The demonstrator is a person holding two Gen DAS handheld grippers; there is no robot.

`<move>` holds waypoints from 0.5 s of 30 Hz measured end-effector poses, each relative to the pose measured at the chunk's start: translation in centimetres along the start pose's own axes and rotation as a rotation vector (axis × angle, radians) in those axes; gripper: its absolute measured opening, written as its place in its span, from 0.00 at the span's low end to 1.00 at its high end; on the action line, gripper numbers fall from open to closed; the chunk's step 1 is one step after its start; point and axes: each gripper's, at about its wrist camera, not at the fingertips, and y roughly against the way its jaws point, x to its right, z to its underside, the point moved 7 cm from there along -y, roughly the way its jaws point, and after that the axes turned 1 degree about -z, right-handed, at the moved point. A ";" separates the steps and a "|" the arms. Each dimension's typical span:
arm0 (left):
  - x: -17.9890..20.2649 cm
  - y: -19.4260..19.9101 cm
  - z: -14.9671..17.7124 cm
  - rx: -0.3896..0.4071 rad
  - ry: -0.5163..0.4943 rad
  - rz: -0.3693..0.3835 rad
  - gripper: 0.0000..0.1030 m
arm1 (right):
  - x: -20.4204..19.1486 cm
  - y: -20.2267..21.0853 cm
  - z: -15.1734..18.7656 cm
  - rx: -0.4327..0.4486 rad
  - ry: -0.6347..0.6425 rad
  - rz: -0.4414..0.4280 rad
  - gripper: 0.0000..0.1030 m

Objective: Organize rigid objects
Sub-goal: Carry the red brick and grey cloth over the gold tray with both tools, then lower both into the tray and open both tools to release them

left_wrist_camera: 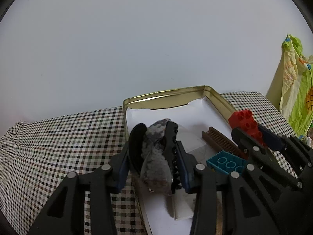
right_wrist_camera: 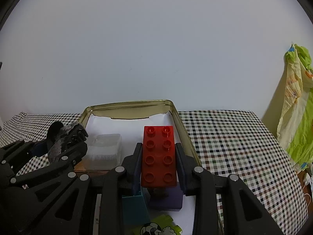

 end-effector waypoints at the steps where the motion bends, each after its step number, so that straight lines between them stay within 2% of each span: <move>1: 0.0 0.0 0.0 -0.001 -0.002 -0.002 0.41 | 0.0 -0.1 0.0 -0.001 -0.002 -0.002 0.34; 15: -0.1 -0.3 0.2 -0.021 -0.018 -0.012 0.41 | -0.4 -1.0 0.2 -0.015 0.015 0.002 0.34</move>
